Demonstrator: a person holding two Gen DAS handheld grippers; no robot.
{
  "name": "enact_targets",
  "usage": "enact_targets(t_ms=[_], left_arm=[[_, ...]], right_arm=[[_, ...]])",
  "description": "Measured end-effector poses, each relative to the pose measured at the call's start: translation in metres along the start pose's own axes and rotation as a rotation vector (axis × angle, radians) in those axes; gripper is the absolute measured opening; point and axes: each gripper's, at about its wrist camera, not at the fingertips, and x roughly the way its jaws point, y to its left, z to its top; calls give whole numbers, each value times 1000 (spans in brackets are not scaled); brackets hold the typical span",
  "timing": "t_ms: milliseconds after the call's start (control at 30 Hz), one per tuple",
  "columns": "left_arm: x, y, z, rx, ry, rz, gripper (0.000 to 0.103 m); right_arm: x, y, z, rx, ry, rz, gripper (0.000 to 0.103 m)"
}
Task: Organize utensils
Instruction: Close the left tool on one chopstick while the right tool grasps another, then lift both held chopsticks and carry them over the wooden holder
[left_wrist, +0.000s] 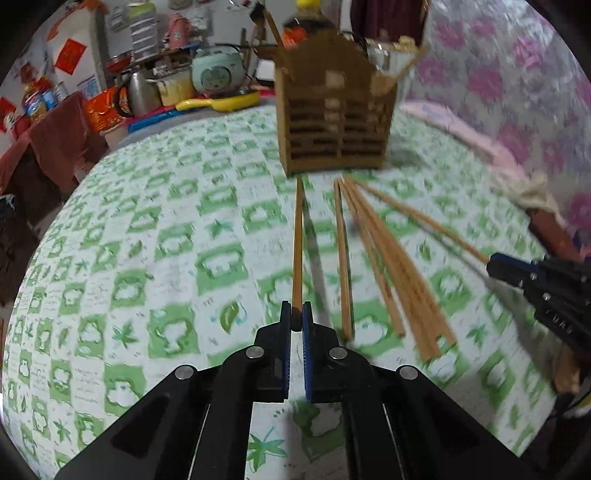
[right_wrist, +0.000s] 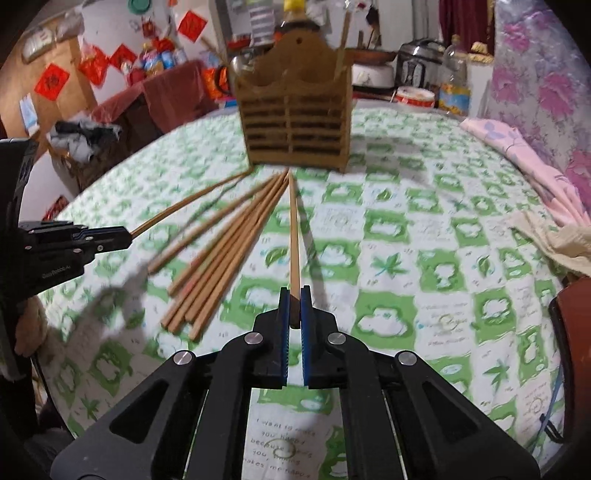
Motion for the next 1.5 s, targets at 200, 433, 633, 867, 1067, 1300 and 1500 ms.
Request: enact_targets(t_ms=[200, 433, 633, 867, 1067, 1300, 1500], left_arm=[[-32, 0, 30, -29, -99, 1, 6], [-58, -8, 69, -31, -171, 0, 6], [-66, -13, 112, -37, -195, -16, 6], [-82, -18, 164, -59, -251, -43, 6], [-103, -22, 199, -65, -322, -60, 6], [-140, -22, 239, -95, -472, -62, 6], [-110, -24, 249, -121, -577, -2, 6]], right_arm=[[-24, -4, 25, 35, -98, 9, 6], [-52, -2, 63, 51, -206, 11, 6], [-60, 7, 99, 30, -252, -13, 6], [-61, 5, 144, 50, -299, -38, 6], [-73, 4, 173, 66, -356, -35, 6], [-98, 6, 198, 44, -436, -46, 6], [-77, 4, 207, 59, -439, -66, 6]])
